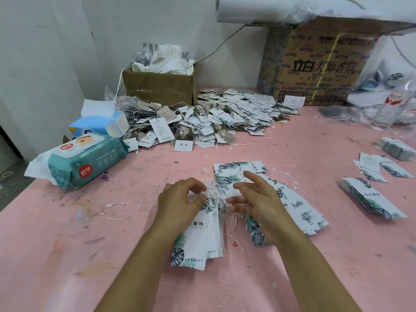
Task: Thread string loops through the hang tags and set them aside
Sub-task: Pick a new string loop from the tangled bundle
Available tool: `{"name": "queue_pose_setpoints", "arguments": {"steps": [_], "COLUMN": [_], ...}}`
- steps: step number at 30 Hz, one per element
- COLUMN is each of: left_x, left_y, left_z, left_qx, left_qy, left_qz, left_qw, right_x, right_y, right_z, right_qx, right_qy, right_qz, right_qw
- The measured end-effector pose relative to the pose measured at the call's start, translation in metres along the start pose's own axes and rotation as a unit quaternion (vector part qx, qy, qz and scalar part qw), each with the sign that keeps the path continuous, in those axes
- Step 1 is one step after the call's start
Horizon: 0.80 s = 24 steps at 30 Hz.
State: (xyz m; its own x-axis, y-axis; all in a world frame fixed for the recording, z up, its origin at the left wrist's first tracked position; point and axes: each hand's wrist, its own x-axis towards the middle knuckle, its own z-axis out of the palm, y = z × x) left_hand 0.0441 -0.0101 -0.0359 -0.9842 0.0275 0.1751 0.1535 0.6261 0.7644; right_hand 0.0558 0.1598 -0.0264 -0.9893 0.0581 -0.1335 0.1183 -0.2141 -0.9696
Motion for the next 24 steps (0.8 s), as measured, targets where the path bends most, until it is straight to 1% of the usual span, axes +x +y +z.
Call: {"name": "queue_pose_setpoints", "arguments": {"steps": [4,9,11,14,17,19,24], "left_x": [0.0,0.0,0.001,0.001,-0.001,-0.002,-0.005], "left_y": [-0.001,0.0,0.001,0.003,0.006,0.008,0.01], "left_z": [0.001,0.001,0.001,0.002,0.001,0.001,0.003], "left_qx": [-0.005,-0.059,-0.07,-0.088,-0.125,-0.144,-0.15], "left_qy": [0.016,0.04,0.044,0.041,0.029,0.013,-0.017], "left_qz": [0.015,0.044,0.055,0.065,0.083,0.094,0.103], "left_qw": [1.0,0.996,0.995,0.993,0.988,0.985,0.983], "right_x": [0.0,0.0,0.001,0.002,0.003,0.003,0.004], "right_y": [0.003,0.006,0.009,0.016,0.022,0.024,0.027], "right_z": [0.001,0.001,0.001,0.003,0.004,0.005,0.008], "right_qx": [-0.077,-0.184,-0.232,-0.329,-0.399,-0.43,-0.462], "right_qy": [-0.022,-0.062,-0.073,-0.073,-0.072,-0.072,-0.071], "right_qz": [-0.024,-0.107,-0.138,-0.175,-0.203,-0.211,-0.224], "right_qw": [0.997,0.975,0.96,0.925,0.891,0.875,0.855]}}
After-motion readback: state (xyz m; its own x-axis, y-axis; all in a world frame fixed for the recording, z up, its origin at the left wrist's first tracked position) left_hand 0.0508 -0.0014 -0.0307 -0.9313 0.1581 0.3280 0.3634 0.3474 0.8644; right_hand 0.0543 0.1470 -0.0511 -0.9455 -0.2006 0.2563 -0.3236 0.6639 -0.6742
